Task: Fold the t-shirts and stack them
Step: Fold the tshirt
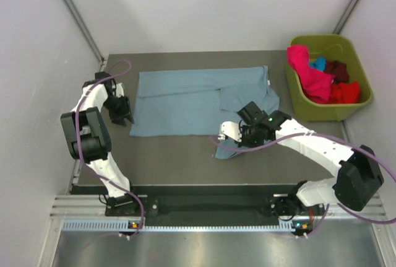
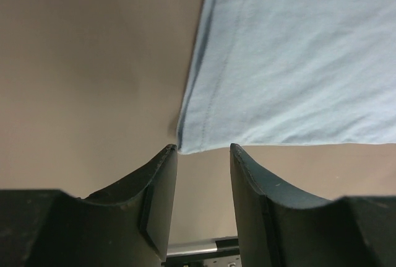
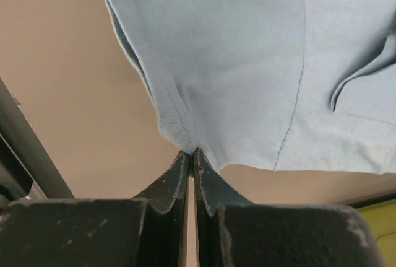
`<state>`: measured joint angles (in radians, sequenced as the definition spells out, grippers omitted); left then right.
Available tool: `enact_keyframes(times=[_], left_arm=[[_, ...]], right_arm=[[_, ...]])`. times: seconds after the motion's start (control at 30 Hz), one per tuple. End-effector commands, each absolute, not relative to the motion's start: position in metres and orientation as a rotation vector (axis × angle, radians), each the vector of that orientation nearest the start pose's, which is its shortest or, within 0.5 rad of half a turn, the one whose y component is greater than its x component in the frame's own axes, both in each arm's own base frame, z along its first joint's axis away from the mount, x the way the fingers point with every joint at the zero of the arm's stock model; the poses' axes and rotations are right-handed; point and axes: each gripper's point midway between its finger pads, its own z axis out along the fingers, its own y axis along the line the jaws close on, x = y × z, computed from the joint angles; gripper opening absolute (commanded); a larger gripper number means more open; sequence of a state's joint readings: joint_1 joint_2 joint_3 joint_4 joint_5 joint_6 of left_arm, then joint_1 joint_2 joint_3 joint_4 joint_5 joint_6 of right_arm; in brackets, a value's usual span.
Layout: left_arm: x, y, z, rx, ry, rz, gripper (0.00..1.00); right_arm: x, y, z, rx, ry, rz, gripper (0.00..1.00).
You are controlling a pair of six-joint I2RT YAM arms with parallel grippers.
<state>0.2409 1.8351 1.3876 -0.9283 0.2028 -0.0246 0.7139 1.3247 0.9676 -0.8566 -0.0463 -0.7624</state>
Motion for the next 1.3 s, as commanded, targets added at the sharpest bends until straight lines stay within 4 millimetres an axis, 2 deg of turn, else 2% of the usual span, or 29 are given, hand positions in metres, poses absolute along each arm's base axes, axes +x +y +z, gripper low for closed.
enact_keyframes(times=[0.0,0.2,0.27,0.6,0.73,0.77,0.87,0.9,1.03,1.13,1.27], left_arm=[[0.334,0.048,0.067,-0.399,2.932,-0.310,0.45],[0.317,0.047,0.050,-0.440,3.009,-0.348,0.42],[0.316,0.046,0.046,-0.440,3.024,-0.360,0.40],[0.307,0.041,0.034,-0.454,3.075,-0.397,0.39],[0.307,0.039,0.030,-0.454,3.084,-0.421,0.28],[0.308,0.039,0.031,-0.453,3.079,-0.429,0.24],[0.309,0.037,0.033,-0.452,3.075,-0.448,0.03],[0.309,0.036,0.034,-0.453,3.075,-0.453,0.00],[0.309,0.036,0.039,-0.420,3.068,-0.459,0.00],[0.316,0.039,0.050,-0.415,3.036,-0.462,0.00],[0.338,0.045,0.072,-0.350,2.968,-0.458,0.00]], right_arm=[[0.225,0.159,0.103,-1.832,2.057,0.035,0.00],[0.236,0.159,0.106,-1.793,2.070,0.025,0.00],[0.238,0.157,0.105,-1.778,2.081,0.018,0.00],[0.248,0.153,0.107,-1.726,2.111,0.007,0.00],[0.251,0.150,0.108,-1.706,2.123,0.004,0.00],[0.251,0.150,0.108,-1.702,2.124,0.003,0.00],[0.254,0.146,0.108,-1.678,2.139,-0.004,0.00],[0.255,0.143,0.109,-1.664,2.149,-0.008,0.00],[0.262,0.133,0.115,-1.590,2.177,-0.034,0.00],[0.272,0.123,0.124,-1.500,2.202,-0.052,0.00],[0.288,0.110,0.142,-1.408,2.210,-0.114,0.00]])
